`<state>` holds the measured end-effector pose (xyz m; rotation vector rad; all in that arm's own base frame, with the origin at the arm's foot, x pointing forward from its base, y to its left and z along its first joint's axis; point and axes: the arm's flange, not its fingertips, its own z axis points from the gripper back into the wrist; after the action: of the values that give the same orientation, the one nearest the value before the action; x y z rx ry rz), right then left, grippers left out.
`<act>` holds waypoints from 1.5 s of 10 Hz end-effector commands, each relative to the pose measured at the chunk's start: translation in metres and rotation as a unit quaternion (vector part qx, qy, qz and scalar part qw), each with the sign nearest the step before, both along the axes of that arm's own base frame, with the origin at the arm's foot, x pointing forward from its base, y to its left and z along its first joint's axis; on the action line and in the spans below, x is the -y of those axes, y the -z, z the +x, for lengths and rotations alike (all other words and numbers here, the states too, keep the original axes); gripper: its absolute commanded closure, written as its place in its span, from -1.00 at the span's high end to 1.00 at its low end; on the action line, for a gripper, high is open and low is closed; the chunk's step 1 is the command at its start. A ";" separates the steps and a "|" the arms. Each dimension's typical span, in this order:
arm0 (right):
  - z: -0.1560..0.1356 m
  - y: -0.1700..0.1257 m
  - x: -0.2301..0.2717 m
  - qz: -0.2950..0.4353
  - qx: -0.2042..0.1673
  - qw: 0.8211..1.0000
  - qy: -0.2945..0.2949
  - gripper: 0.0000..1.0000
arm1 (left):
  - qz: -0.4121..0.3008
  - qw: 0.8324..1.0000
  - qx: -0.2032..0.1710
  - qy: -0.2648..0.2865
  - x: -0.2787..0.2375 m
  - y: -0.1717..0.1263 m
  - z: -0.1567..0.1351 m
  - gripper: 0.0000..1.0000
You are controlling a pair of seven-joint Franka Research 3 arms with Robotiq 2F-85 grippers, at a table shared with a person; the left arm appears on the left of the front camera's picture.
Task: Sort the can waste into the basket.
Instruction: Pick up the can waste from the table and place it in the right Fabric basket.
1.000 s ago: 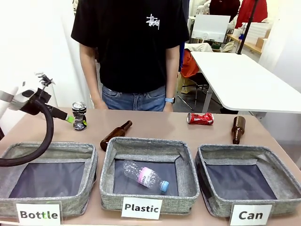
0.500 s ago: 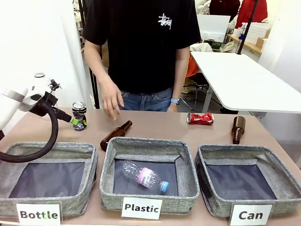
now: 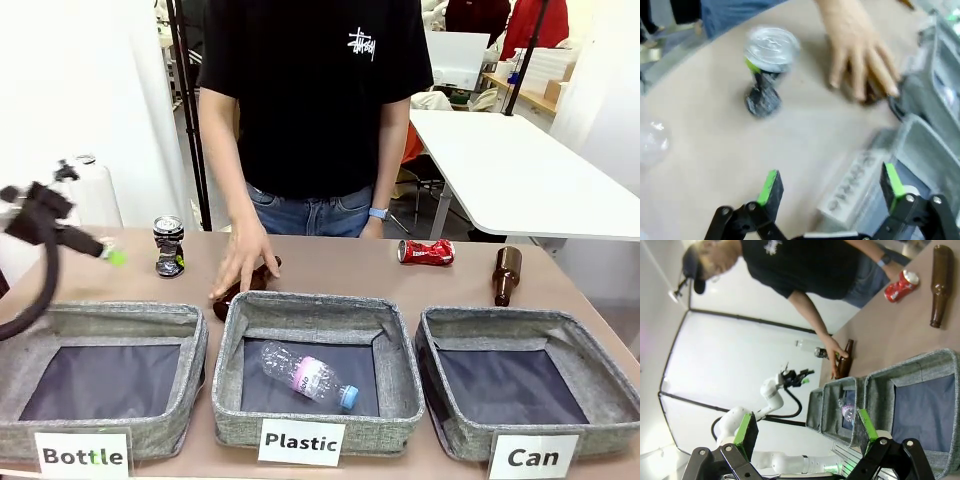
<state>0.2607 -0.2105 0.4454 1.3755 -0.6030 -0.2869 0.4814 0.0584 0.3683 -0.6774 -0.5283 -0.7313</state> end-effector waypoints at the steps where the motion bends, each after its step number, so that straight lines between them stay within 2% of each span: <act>1: 0.003 -0.003 0.002 0.000 0.018 1.000 0.003 1.00 | -0.035 0.998 0.028 -0.034 -0.042 -0.031 -0.065 1.00; 3: 0.003 -0.003 0.002 0.000 0.018 1.000 0.003 1.00 | -0.084 0.990 0.085 -0.069 -0.100 -0.054 -0.111 1.00; 5: 0.003 -0.003 0.002 0.000 0.018 1.000 0.003 1.00 | -0.131 0.983 0.121 -0.043 -0.173 -0.065 -0.154 1.00; 7: 0.003 -0.003 0.002 0.000 0.018 1.000 0.003 1.00 | -0.198 0.969 0.139 -0.052 -0.219 -0.058 -0.183 1.00; 9: 0.003 -0.003 0.002 0.000 0.018 1.000 0.003 1.00 | -0.247 0.955 0.148 -0.070 -0.248 -0.046 -0.198 1.00; 11: 0.003 -0.003 0.002 0.000 0.018 1.000 0.003 1.00 | -0.286 0.946 0.139 -0.065 -0.261 -0.039 -0.195 1.00; 13: 0.003 -0.003 0.002 0.000 0.018 1.000 0.003 1.00 | -0.306 0.941 0.129 -0.062 -0.256 -0.043 -0.182 1.00; 15: 0.003 -0.003 0.002 0.000 0.018 1.000 0.003 1.00 | -0.301 0.947 0.100 -0.047 -0.233 -0.060 -0.158 1.00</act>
<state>0.2611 -0.2112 0.4465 1.3730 -0.6038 -0.2851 0.3141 0.2981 0.4131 -1.1284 -1.0148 -0.5540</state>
